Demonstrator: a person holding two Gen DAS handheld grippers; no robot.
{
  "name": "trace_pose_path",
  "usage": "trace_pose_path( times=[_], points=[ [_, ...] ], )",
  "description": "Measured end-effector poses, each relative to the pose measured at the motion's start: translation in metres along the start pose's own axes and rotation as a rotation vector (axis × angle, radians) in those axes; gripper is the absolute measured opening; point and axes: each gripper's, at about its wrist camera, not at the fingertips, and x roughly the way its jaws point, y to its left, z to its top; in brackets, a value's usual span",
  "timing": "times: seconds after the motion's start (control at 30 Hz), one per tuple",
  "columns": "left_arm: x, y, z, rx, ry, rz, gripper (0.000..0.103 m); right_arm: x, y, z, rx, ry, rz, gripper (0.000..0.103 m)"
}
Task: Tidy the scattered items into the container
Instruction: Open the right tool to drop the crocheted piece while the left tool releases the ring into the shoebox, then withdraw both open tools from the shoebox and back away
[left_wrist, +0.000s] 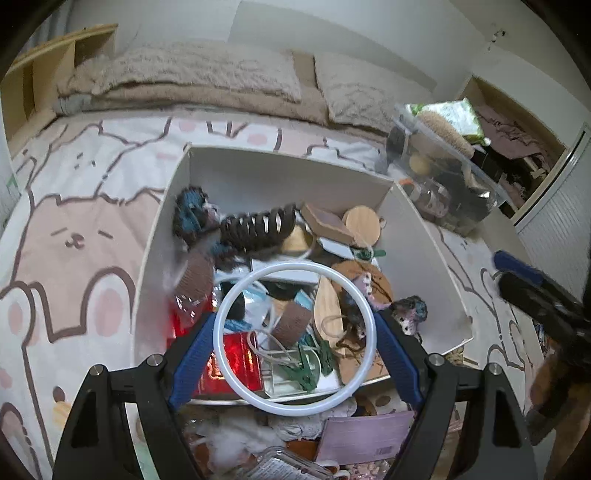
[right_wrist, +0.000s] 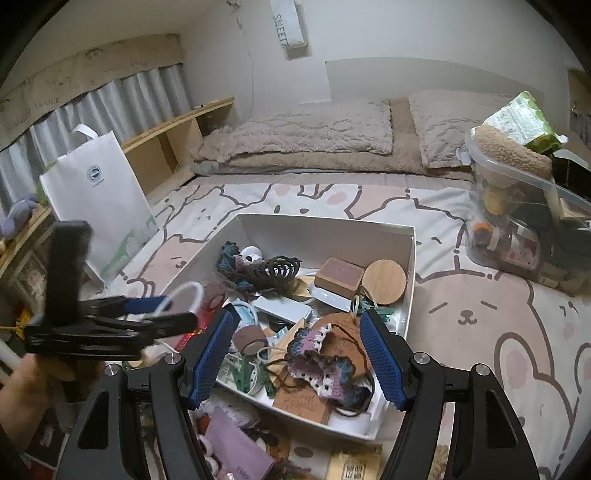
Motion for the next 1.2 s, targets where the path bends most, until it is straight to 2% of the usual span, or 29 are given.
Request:
trace_pose_path(
  times=[0.17,0.37,0.43,0.47,0.5,0.53,0.6,0.63,0.73,0.83,1.2],
  points=[
    [0.015,-0.003,-0.004,0.007,0.049,0.045,0.085,0.000,0.005,-0.005,-0.029,0.017,0.009,0.072],
    [0.021,0.000,0.001,0.022,0.040,0.075,0.085,0.002,0.006,-0.007,-0.026,0.021,0.018,0.072],
    [0.023,0.002,0.003,0.019,0.048,0.065,0.085,0.000,0.006,-0.007,-0.016,0.020,0.024,0.072],
    [0.024,0.002,0.002,0.020,0.060,0.055,0.089,0.000,0.006,-0.006,-0.006,0.022,0.027,0.072],
    [0.025,0.002,0.002,0.025,0.067,0.057,0.101,-0.001,0.006,-0.007,-0.001,0.021,0.029,0.072],
    [0.023,0.000,0.000,0.034,0.061,0.068,0.103,-0.002,0.006,-0.007,0.005,0.018,0.033,0.072],
    [0.018,-0.004,-0.002,0.054,0.045,0.088,0.103,-0.005,0.007,-0.006,0.014,0.005,0.039,0.082],
    [0.016,-0.005,-0.002,0.058,0.041,0.094,0.103,-0.006,0.007,-0.006,0.016,0.002,0.042,0.091],
    [0.007,-0.006,-0.003,0.052,0.028,0.097,0.103,-0.010,0.010,-0.005,0.023,-0.009,0.042,0.093],
    [-0.001,-0.009,-0.003,0.057,0.023,0.090,0.103,-0.016,0.014,-0.007,0.015,-0.023,0.025,0.103],
    [-0.039,-0.025,-0.005,0.091,-0.053,0.105,0.103,-0.033,0.021,-0.008,0.014,-0.028,-0.027,0.103]
  ],
)
